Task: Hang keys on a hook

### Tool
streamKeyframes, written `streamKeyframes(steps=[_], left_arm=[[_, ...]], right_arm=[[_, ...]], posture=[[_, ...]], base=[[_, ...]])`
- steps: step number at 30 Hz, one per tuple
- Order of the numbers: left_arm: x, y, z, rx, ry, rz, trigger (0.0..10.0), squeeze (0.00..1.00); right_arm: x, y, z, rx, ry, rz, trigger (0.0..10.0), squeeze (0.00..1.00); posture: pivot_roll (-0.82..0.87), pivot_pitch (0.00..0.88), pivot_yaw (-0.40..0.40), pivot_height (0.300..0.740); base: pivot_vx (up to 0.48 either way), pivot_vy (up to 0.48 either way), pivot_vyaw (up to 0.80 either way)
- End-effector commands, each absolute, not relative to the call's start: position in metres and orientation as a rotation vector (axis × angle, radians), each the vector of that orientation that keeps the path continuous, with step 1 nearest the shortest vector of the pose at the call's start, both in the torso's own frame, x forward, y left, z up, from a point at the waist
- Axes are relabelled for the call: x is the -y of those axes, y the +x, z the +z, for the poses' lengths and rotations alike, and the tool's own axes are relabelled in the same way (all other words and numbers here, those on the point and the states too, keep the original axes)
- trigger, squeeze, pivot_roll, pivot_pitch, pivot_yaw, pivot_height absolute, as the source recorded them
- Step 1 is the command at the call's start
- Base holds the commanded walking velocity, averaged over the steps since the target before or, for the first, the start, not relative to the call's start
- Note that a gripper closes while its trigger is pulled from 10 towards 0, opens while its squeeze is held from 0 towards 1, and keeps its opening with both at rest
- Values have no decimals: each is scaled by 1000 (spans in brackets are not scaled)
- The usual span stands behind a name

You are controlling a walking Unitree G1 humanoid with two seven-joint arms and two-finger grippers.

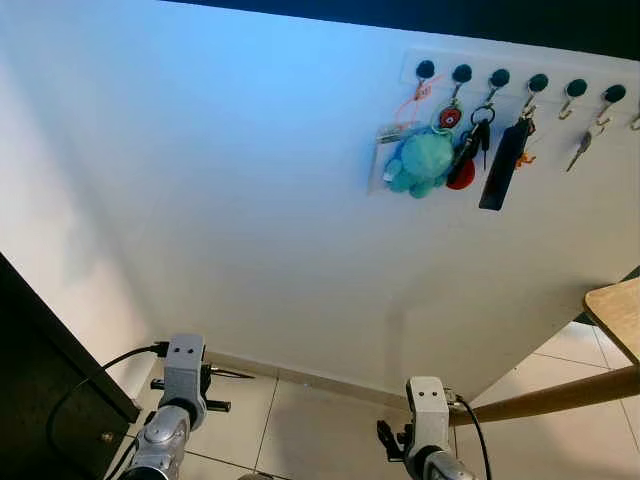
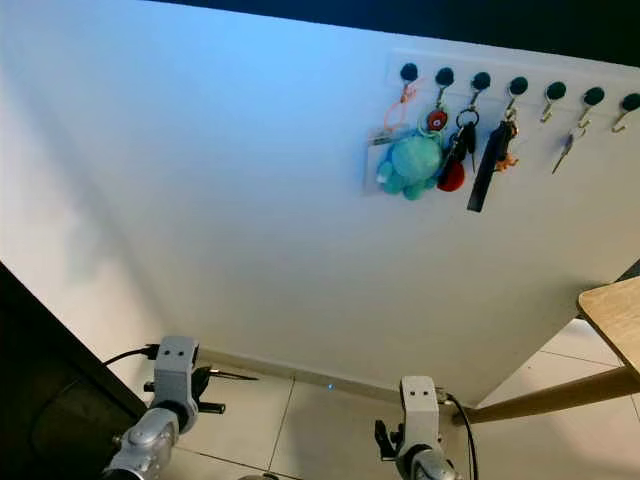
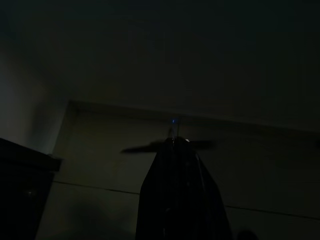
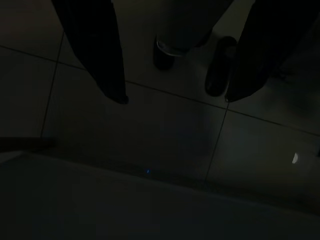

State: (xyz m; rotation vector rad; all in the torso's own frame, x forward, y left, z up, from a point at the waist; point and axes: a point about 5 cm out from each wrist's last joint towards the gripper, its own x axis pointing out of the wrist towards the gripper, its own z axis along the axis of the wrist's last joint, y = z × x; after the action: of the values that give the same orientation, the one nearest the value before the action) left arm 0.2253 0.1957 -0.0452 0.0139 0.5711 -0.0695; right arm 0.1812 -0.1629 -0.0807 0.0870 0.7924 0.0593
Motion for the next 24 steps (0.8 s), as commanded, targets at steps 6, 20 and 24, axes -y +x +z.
streamKeyframes(steps=[6,20,24], left_arm=[[-187,232,-42,-549,18,-105,10000,0],[-193,237,-40,-569,54,-60,10000,0],[-194,239,-38,-564,65,-62,10000,0]], right_arm=[[166,178,-82,-797,101,26,10000,0],[168,176,-83,-797,91,5,10000,0],[169,176,-83,-799,88,5,10000,0]], posture=[[90,50,-41,740],[81,55,-37,740],[79,58,-39,740]], base=[[0,-480,0],[0,-223,0],[0,0,0]])
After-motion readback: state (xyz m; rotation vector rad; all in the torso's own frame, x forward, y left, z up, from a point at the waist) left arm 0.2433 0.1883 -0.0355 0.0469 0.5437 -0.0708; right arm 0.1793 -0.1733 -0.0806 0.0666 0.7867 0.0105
